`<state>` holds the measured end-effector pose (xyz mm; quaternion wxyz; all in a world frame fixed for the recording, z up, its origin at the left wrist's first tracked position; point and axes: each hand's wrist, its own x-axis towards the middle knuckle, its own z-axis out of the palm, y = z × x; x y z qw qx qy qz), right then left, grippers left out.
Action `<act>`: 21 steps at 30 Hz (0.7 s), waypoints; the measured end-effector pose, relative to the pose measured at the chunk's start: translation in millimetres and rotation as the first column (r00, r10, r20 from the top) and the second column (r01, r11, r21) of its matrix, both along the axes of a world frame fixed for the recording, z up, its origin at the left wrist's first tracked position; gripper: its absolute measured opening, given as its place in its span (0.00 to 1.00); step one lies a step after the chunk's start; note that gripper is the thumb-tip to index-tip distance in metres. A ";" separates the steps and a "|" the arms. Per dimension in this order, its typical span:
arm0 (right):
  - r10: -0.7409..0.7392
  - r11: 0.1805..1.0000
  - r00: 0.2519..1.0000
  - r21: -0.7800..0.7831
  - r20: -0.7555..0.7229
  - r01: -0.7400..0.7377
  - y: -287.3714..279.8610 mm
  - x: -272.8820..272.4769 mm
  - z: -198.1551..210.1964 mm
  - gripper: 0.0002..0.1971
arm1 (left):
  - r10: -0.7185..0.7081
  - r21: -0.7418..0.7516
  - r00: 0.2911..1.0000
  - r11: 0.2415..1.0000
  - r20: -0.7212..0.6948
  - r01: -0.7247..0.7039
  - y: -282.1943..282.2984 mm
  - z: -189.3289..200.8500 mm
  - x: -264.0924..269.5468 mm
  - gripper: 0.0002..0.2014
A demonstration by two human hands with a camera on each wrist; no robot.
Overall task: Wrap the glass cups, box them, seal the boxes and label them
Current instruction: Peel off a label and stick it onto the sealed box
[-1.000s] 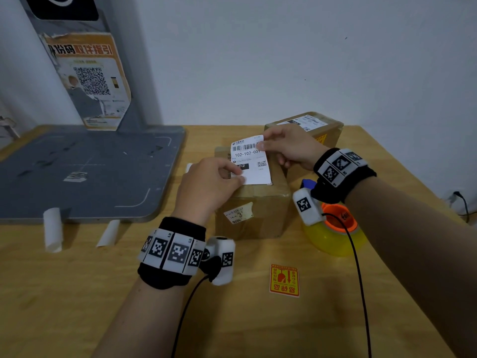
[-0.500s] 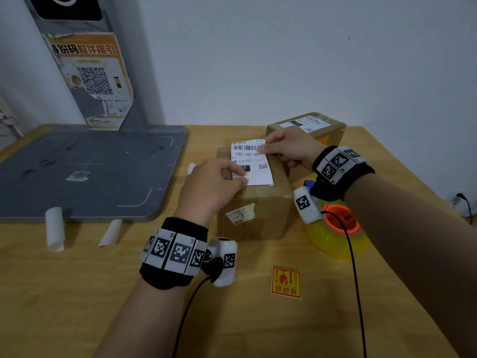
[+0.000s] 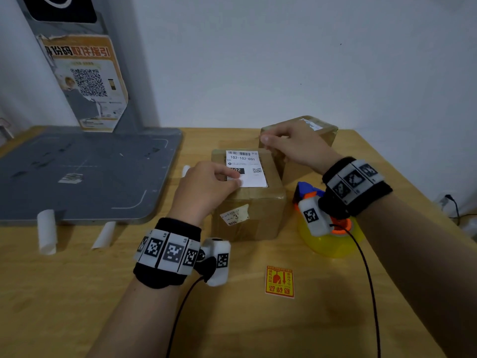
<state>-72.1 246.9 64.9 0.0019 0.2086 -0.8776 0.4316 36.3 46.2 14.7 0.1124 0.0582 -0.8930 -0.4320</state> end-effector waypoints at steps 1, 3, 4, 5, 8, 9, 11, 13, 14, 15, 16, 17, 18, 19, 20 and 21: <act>0.024 0.998 0.999 -0.049 -0.024 -0.025 -0.4 10.8 0.5 0.12 | -0.002 0.006 1.000 1.000 0.000 0.002 -0.3 0.0 0.2 0.07; 0.080 0.994 0.996 -0.073 -0.050 -0.083 -0.5 34.5 -2.5 0.18 | -0.010 0.031 1.000 0.999 -0.001 0.010 -1.3 0.0 0.2 0.06; 0.118 0.991 0.992 -0.064 -0.047 -0.121 -0.1 45.7 -5.7 0.21 | -0.017 0.046 1.000 0.999 -0.001 0.017 -2.2 -0.1 0.0 0.06; 0.162 0.986 0.986 -0.045 -0.040 -0.164 0.6 56.0 -10.1 0.24 | -0.030 0.051 1.000 0.998 -0.005 0.030 -3.5 -0.6 0.0 0.06; 0.300 0.954 0.954 0.015 -0.024 -0.299 4.4 68.3 -31.9 0.25 | -0.066 0.075 0.998 0.995 -0.024 0.068 -6.7 -0.8 0.0 0.06; 0.328 0.944 0.944 0.024 -0.021 -0.328 6.8 69.9 -39.0 0.25 | -0.067 0.090 0.997 0.994 -0.024 0.069 -7.7 -1.5 -0.3 0.06; 0.365 0.928 0.930 0.086 -0.031 -0.361 13.3 67.0 -51.3 0.25 | -0.074 0.093 0.997 0.993 -0.028 0.076 -8.1 -1.9 1.1 0.04; 0.380 0.914 0.924 0.176 -0.049 -0.367 18.6 63.6 -55.6 0.25 | -0.088 0.067 0.995 0.994 -0.046 0.091 -7.1 -2.2 1.7 0.03; 0.388 0.904 0.920 0.216 -0.054 -0.369 20.4 61.8 -55.1 0.25 | -0.091 0.034 0.994 0.995 -0.059 0.093 -7.3 -3.3 0.9 0.03; 0.388 0.899 0.920 0.243 -0.052 -0.365 20.9 58.8 -53.5 0.26 | -0.094 -0.019 0.993 0.996 -0.077 0.093 -8.5 -4.7 -0.5 0.05; 0.384 0.895 0.922 0.267 -0.047 -0.359 20.9 55.1 -51.8 0.26 | -0.107 -0.076 0.990 0.992 -0.093 0.100 -9.4 -5.6 -1.4 0.06; 0.381 0.891 0.924 0.285 -0.044 -0.354 20.3 51.0 -50.5 0.26 | -0.129 -0.126 0.987 0.985 -0.100 0.116 -10.2 -6.5 -1.6 0.07; 0.380 0.886 0.924 0.302 -0.036 -0.352 19.4 46.7 -49.7 0.27 | -0.157 -0.164 0.983 0.977 -0.096 0.140 -10.4 -6.3 -1.6 0.08; 0.381 0.880 0.924 0.317 -0.026 -0.353 18.4 42.6 -49.3 0.27 | -0.181 -0.189 0.980 0.968 -0.081 0.163 -11.6 -7.0 -3.0 0.09; 0.381 0.874 0.924 0.330 -0.014 -0.356 17.7 39.5 -48.6 0.27 | -0.203 -0.204 0.977 0.961 -0.058 0.188 -12.4 -6.6 -4.3 0.10; 0.378 0.870 0.926 0.343 -0.007 -0.353 17.1 36.5 -48.0 0.26 | -0.216 -0.204 0.976 0.957 -0.026 0.206 -14.3 -7.0 -7.2 0.11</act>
